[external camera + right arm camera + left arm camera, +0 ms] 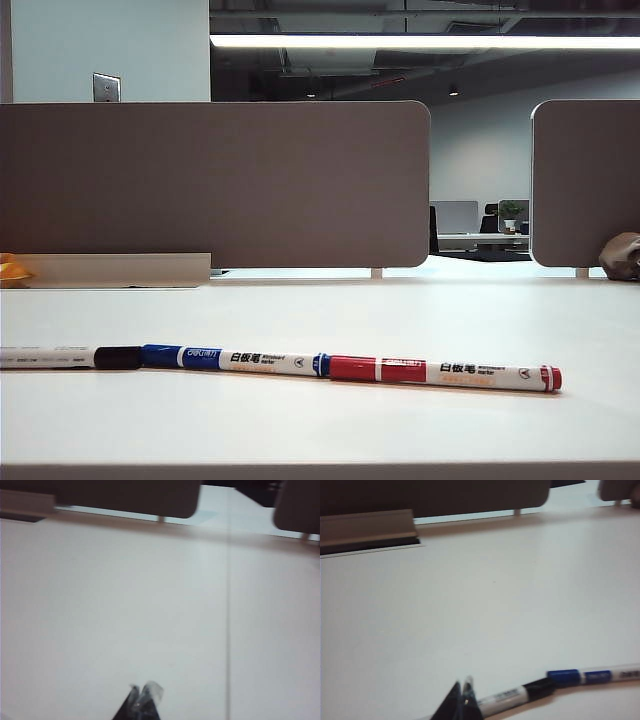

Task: Pick up the markers one by one and line them up horizontally in a straight line on the table.

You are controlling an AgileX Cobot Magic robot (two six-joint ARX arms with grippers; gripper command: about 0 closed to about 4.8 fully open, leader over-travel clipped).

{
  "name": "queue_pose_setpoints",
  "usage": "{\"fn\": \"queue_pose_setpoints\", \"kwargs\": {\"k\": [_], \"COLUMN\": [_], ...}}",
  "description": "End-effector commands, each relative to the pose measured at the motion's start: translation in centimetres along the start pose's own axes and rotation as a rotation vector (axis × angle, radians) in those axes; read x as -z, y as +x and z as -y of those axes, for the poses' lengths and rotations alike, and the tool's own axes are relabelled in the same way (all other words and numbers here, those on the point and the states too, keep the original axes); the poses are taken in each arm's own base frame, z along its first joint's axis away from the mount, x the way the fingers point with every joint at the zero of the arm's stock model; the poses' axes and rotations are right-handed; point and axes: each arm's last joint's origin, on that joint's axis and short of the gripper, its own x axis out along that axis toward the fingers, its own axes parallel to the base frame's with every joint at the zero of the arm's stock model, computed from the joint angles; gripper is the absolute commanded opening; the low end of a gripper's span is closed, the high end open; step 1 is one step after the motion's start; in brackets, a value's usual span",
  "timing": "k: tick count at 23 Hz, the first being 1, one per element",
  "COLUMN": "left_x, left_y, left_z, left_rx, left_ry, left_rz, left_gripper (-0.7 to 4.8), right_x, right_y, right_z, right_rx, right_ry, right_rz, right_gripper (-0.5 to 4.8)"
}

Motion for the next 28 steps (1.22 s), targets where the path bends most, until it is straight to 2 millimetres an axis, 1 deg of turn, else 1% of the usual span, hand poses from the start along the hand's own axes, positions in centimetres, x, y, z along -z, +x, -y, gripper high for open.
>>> {"fn": "queue_pose_setpoints", "kwargs": {"k": [1,5,9,28], "left_x": [-0.2,-0.4,-0.3,-0.3], "left_y": [-0.1,-0.4,-0.5,-0.5], "left_z": [-0.5,-1.2,-1.5,-1.5], "left_rx": [-0.056,-0.133,-0.166,-0.161], "left_ry": [-0.005,-0.01,-0.014,-0.014], "left_rz": [0.019,0.045,0.035,0.036], "left_gripper": [-0.06,-0.06,-0.05,-0.06], "right_x": [0.1,0.2,0.2,0.3], "right_y": [0.1,0.0,-0.1,-0.1], "right_z": [1.0,2.1,2.7,2.9], "right_rx": [0.1,0.219,0.282,0.299], "right_ry": [0.018,0.033,0.041,0.043], "right_rz": [0.002,-0.003,-0.008,-0.009], "right_gripper": [-0.01,-0.01,-0.01,-0.01]}}
